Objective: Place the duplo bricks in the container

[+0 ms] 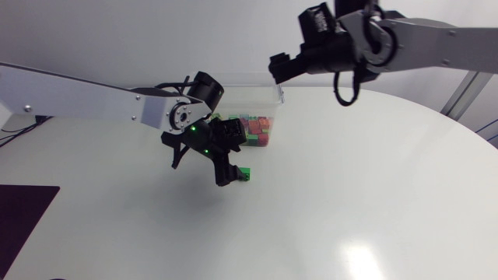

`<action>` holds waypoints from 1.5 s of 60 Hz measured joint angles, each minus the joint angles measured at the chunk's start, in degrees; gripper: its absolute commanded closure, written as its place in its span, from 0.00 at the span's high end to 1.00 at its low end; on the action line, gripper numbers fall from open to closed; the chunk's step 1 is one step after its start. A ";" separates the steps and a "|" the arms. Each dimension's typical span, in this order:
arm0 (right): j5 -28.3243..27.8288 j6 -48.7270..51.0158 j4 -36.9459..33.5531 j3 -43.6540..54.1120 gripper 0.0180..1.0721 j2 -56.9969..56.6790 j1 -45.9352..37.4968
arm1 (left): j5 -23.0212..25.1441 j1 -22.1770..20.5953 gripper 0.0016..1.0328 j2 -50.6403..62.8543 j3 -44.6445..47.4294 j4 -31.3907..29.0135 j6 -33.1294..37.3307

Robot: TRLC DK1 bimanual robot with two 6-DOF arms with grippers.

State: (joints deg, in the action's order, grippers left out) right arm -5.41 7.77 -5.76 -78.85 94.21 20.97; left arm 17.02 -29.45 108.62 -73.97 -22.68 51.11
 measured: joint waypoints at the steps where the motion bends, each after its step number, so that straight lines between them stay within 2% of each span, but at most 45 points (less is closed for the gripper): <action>1: -0.11 0.02 0.44 1.44 0.96 -1.27 -0.46 | -0.13 0.00 0.95 0.46 -0.52 -0.48 0.42; 8: -1.22 0.15 2.01 11.23 0.96 -9.42 -4.09 | -1.42 -0.44 0.94 4.07 -4.79 -5.29 3.50; 19: -4.57 0.96 3.21 22.49 0.96 -15.91 -8.41 | -5.14 -2.60 0.93 8.83 -11.34 -11.67 6.84; 29: -6.32 1.46 4.48 29.94 0.96 -20.26 -10.62 | -7.69 -3.69 0.83 14.21 -18.10 -18.45 8.55; 33: -6.73 1.53 4.52 31.76 0.96 -21.92 -10.97 | -8.66 -3.76 0.83 15.67 -19.82 -19.98 9.01; 39: -6.82 1.75 4.52 33.99 0.96 -24.28 -11.04 | -9.11 -3.91 0.72 17.14 -21.75 -21.22 9.18; 40: -6.82 1.77 4.48 34.21 0.96 -24.59 -11.04 | -9.44 -4.00 0.68 17.33 -22.01 -21.31 9.16; 45: -6.82 2.21 4.24 35.19 0.96 -26.14 -11.10 | -10.08 -4.31 0.56 18.62 -23.56 -22.12 9.18; 50: -6.80 2.86 3.52 36.00 0.96 -28.30 -11.45 | -10.32 -4.50 0.36 20.04 -25.20 -22.88 9.18; 60: -6.38 3.23 2.91 38.58 0.96 -32.94 -12.09 | -12.74 -4.85 0.33 22.32 -26.60 -23.74 9.16; 71: -1.97 4.55 3.13 41.72 0.96 -38.38 -12.59 | -14.14 -5.29 0.31 21.88 -26.10 -24.87 9.18; 81: 2.21 4.70 5.22 44.17 0.96 -42.75 -14.29 | -14.14 -5.27 0.31 18.51 -23.04 -25.51 9.16; 90: 3.67 4.68 7.61 46.21 0.96 -44.96 -15.89 | -14.03 -5.09 0.31 12.81 -22.47 -25.51 8.98</action>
State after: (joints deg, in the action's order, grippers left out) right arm -1.74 12.45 1.85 -32.64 49.25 5.08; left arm 2.98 -34.54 121.43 -96.44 -48.18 60.10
